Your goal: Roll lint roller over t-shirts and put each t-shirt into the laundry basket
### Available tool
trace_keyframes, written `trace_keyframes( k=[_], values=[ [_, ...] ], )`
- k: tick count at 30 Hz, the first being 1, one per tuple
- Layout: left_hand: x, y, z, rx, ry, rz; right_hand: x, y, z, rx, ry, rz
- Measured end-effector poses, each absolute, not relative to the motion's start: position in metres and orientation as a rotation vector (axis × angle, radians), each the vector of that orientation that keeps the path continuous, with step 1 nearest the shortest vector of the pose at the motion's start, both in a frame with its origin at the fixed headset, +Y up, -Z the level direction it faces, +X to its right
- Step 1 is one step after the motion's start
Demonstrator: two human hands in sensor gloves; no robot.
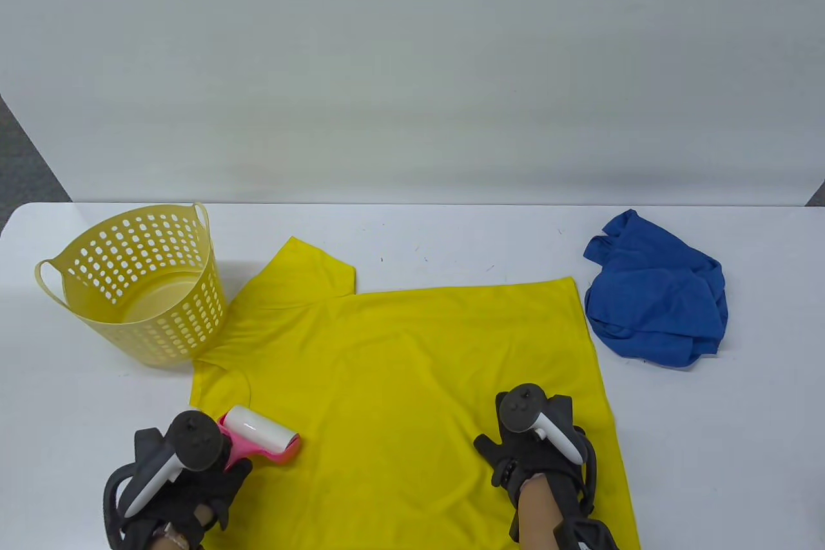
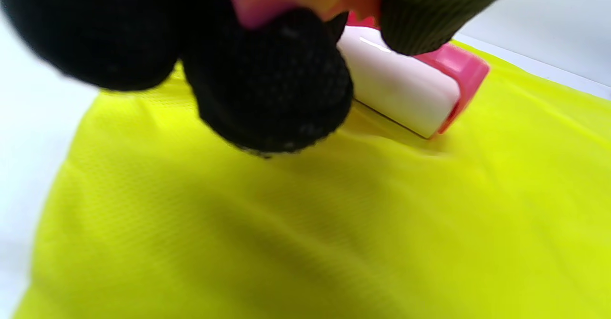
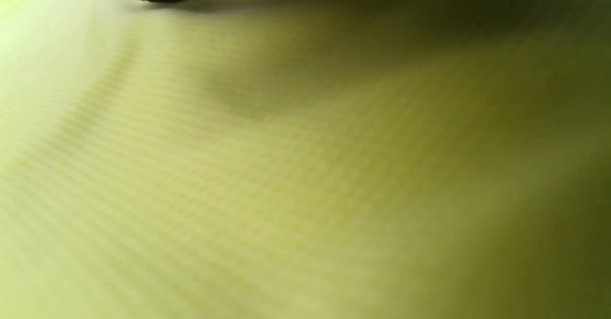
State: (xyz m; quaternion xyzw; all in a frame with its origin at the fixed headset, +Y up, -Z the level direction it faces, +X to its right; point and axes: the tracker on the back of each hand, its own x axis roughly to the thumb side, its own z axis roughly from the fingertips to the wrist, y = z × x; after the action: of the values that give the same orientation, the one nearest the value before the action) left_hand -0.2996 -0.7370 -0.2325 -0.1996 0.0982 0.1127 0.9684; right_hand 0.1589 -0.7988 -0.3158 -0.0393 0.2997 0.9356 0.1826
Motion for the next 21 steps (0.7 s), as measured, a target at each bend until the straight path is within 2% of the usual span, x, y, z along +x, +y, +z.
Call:
trace_keyframes(
  k=[3,7,9,11,14,18,21],
  values=[
    [-0.307,-0.734,-0.227,-0.261,0.200,0.238,0.159,-0.799,-0.315,-0.110,0.845,2.637],
    [-0.347,-0.719,-0.223,-0.045,0.352,0.331,0.159,-0.799,-0.315,-0.111,0.841,2.636],
    [-0.371,-0.719,-0.224,0.003,0.468,0.372,0.159,-0.800,-0.315,-0.111,0.839,2.632],
    [-0.395,-0.726,-0.226,-0.033,0.596,0.393,0.159,-0.799,-0.315,-0.112,0.837,2.630],
    [-0.419,-0.739,-0.227,-0.076,0.704,0.465,0.159,-0.799,-0.315,-0.113,0.835,2.633],
    [-0.428,-0.752,-0.234,-0.139,0.739,0.490,0.160,-0.800,-0.315,-0.115,0.829,2.629],
    [-0.421,-0.755,-0.240,-0.138,0.740,0.377,0.160,-0.800,-0.315,-0.116,0.826,2.634]
  ],
)
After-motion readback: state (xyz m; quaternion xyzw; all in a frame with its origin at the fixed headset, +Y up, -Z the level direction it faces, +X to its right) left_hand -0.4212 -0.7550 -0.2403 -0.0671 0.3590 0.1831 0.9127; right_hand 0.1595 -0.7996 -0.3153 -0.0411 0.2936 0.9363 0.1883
